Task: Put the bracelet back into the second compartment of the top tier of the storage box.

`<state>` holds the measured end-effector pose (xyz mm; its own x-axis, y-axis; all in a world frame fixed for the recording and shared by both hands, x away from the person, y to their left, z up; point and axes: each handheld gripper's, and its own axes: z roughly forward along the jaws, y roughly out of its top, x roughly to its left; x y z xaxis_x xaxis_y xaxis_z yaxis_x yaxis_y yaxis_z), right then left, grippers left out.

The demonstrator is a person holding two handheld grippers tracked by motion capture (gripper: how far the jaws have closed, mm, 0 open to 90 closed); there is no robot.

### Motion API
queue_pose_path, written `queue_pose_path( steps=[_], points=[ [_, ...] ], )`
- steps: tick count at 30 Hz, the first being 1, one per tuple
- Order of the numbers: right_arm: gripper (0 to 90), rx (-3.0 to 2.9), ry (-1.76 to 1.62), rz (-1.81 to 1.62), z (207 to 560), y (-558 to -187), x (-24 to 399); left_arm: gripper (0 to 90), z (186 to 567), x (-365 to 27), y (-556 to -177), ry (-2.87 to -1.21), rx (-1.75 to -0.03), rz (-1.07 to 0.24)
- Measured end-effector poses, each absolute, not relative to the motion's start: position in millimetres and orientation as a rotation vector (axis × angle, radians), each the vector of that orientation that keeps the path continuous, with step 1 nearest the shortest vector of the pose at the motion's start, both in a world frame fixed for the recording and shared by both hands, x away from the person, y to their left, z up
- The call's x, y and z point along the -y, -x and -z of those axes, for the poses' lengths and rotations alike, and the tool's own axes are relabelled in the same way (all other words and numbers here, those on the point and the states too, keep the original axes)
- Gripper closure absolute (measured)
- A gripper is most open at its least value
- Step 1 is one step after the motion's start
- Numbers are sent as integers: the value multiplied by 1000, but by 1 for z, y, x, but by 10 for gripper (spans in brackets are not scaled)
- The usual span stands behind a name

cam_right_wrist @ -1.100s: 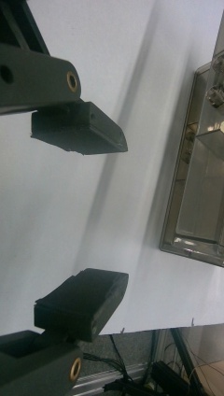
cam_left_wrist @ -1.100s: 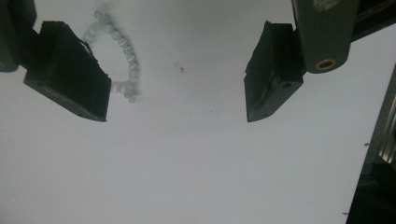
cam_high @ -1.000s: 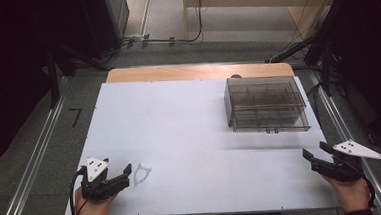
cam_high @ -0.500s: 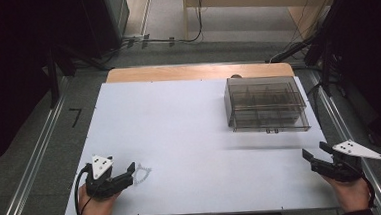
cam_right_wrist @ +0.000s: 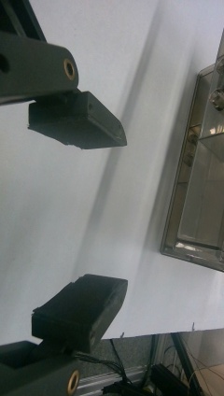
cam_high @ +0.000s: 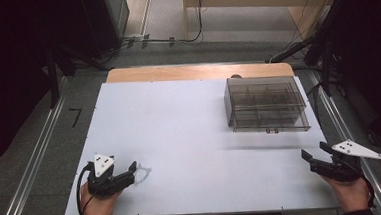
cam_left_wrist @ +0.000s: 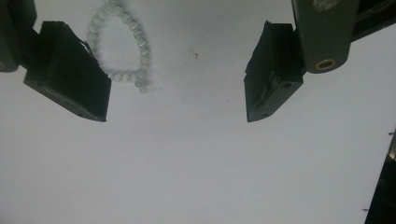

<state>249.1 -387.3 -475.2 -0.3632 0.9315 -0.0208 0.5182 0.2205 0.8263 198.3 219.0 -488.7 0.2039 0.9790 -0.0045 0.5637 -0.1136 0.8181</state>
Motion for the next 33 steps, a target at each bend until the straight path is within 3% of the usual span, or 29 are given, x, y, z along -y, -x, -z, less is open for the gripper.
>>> queue_pose_path(
  steps=[33],
  points=[
    [231, -1987, -1337, -1026, 476, -250, 388, 277, 495, -205, -222, -1824, -1463, -692]
  ],
)
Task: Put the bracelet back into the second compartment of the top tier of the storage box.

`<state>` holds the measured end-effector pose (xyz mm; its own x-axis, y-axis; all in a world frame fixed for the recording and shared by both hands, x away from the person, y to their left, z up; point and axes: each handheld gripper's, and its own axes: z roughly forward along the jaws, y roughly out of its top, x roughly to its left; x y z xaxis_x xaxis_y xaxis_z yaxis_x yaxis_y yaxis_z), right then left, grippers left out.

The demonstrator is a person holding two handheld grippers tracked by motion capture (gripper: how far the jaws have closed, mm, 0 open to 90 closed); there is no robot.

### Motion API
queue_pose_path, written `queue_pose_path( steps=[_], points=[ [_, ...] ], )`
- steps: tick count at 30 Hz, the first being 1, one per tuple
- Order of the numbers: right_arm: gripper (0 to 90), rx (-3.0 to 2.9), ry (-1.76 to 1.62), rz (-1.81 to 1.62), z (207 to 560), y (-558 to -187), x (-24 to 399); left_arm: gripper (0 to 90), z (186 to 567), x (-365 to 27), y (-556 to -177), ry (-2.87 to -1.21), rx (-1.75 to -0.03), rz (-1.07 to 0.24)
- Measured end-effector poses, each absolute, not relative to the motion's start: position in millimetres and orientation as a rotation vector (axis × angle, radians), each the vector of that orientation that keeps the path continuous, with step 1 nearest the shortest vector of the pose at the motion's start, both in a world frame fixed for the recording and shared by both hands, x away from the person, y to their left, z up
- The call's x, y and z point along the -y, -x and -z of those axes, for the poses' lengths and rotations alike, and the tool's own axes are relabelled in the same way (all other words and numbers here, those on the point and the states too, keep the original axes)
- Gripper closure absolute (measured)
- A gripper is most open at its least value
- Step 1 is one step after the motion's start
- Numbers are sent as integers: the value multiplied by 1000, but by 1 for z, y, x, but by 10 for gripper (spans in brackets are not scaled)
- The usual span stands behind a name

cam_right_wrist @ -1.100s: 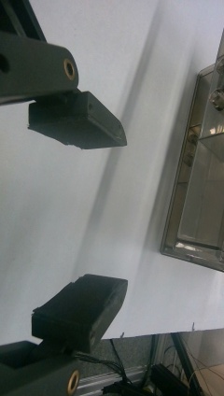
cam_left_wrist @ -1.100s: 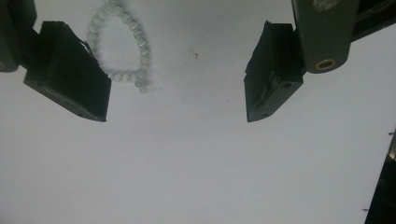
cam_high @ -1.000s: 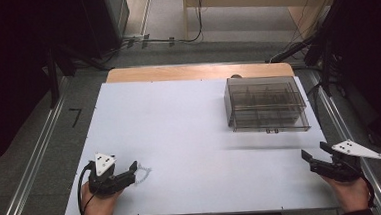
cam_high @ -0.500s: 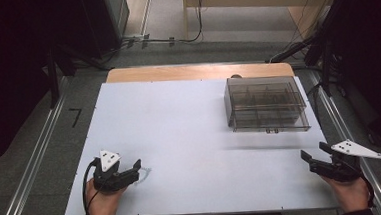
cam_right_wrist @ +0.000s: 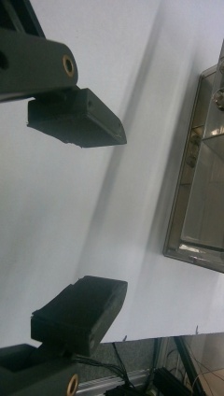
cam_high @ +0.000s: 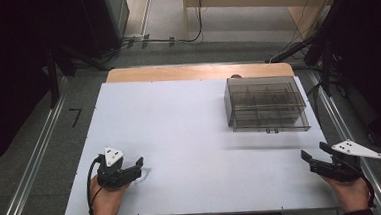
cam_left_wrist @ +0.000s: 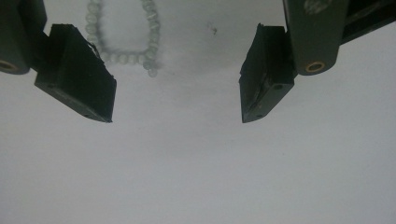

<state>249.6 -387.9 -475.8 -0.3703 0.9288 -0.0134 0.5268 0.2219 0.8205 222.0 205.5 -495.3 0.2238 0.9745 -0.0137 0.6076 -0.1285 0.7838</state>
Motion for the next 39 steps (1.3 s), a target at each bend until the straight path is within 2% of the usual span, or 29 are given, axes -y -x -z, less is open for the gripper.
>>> queue_pose_path(
  steps=[11, 17, 20, 24, 36, 39],
  points=[
    [232, -1987, -1337, -1027, 476, -250, 388, 343, 499, -201, -228, -1856, -1478, -667],
    [232, -1984, -1345, -1027, 476, -250, 389, 448, 502, -200, -230, -1892, -1495, -640],
    [233, -1983, -1346, -1027, 476, -250, 389, 467, 503, -200, -230, -1903, -1496, -633],
    [233, -1986, -1346, -1029, 476, -250, 389, 579, 504, -199, -230, -1913, -1492, -620],
    [236, -1987, -1351, -1030, 476, -250, 389, 684, 507, -196, -234, -1938, -1493, -560],
    [236, -1987, -1352, -1033, 476, -250, 389, 736, 507, -196, -234, -1936, -1499, -559]
  ],
)
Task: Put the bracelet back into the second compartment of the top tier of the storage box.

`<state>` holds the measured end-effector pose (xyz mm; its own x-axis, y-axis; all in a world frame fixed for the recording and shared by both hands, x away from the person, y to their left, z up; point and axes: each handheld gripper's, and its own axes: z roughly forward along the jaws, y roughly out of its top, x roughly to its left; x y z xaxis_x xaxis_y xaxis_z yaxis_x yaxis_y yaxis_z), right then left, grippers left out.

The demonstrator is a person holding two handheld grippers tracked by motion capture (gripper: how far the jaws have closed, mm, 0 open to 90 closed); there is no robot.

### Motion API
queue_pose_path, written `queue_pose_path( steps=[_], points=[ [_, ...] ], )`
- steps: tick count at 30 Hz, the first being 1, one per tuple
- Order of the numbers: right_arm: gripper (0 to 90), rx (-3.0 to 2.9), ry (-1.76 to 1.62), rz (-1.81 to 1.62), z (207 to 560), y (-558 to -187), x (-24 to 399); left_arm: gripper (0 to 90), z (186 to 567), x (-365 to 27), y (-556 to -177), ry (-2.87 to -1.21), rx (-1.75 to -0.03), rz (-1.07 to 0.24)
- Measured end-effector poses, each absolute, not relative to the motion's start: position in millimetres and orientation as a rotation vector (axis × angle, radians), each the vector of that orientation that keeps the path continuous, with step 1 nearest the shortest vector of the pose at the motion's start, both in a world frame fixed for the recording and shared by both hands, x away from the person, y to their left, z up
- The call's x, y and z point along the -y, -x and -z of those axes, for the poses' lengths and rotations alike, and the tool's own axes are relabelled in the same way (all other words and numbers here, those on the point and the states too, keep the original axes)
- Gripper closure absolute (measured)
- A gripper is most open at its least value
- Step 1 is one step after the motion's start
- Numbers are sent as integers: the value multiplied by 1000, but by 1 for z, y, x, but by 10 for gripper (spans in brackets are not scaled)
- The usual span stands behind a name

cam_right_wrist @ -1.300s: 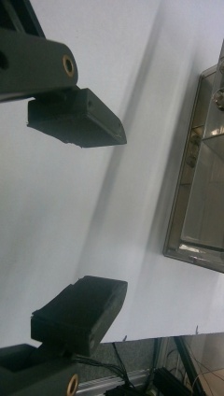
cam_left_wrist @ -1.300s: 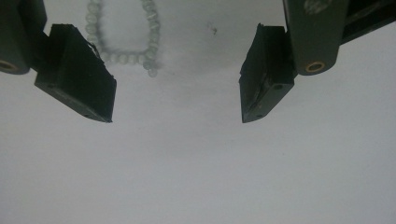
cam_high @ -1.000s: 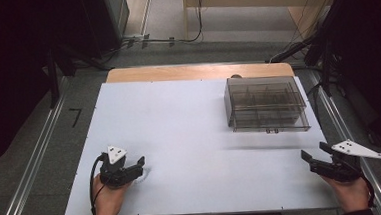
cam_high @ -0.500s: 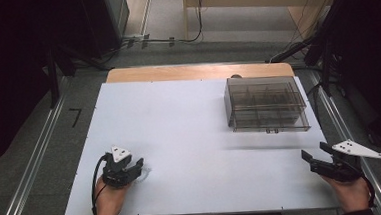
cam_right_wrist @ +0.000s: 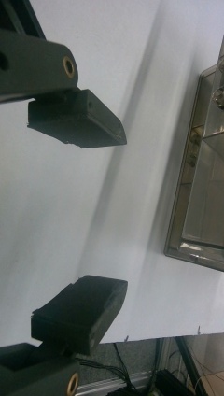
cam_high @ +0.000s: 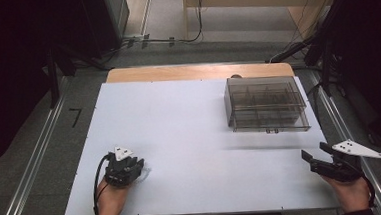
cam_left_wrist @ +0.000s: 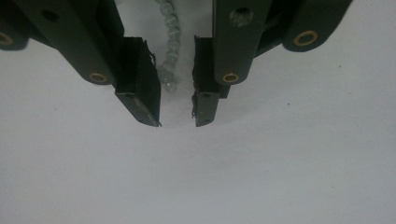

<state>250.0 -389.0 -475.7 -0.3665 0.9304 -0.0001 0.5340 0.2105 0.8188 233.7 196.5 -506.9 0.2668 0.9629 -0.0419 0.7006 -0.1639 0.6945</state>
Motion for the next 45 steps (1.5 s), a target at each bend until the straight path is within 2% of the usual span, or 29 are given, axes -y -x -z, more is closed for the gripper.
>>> queue_pose_path(
  steps=[6, 13, 45],
  points=[
    [237, -1988, -1352, -1037, 476, -250, 389, 813, 507, -196, -233, -1930, -1509, -558],
    [237, -1988, -1354, -1037, 476, -250, 389, 858, 507, -196, -232, -1936, -1507, -540],
    [236, -1984, -1343, -1040, 475, -249, 388, 868, 482, -187, -223, -1813, -1386, -604]
  ],
)
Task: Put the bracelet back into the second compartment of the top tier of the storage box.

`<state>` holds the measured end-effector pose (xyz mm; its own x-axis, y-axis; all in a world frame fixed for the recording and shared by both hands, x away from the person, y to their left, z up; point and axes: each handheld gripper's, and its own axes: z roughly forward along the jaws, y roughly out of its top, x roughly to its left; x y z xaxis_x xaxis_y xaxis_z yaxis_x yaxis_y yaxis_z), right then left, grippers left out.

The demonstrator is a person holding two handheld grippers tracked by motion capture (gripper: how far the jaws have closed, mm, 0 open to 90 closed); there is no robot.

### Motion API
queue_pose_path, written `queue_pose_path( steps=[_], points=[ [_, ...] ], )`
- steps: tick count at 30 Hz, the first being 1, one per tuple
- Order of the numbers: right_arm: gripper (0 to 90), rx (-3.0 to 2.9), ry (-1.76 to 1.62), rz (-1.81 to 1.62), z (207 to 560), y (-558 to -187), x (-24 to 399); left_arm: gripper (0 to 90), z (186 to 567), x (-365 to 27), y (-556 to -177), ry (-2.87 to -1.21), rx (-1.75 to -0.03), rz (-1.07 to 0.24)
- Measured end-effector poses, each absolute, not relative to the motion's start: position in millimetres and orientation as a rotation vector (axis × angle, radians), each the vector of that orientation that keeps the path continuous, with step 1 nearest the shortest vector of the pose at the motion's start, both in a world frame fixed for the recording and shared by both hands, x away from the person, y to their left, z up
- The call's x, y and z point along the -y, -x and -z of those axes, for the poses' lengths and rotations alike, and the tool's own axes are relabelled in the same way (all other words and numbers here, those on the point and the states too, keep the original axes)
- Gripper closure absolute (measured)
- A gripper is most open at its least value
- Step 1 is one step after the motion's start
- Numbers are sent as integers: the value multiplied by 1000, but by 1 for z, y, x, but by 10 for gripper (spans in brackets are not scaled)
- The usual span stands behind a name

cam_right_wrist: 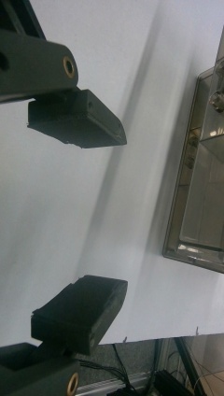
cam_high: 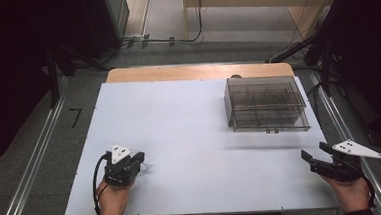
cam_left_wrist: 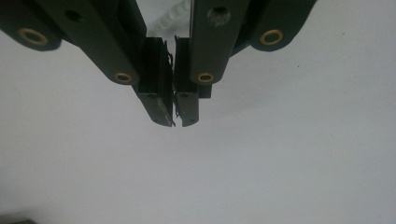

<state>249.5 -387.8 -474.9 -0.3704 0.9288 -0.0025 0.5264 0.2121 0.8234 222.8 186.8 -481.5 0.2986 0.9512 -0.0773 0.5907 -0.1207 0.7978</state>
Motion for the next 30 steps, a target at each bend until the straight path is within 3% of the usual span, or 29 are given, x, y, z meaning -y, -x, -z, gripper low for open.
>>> queue_pose_path(
  steps=[30],
  points=[
    [236, -2027, -1232, -1110, 468, -257, 360, 868, 468, -153, -241, -1811, -1300, -593]
  ],
)
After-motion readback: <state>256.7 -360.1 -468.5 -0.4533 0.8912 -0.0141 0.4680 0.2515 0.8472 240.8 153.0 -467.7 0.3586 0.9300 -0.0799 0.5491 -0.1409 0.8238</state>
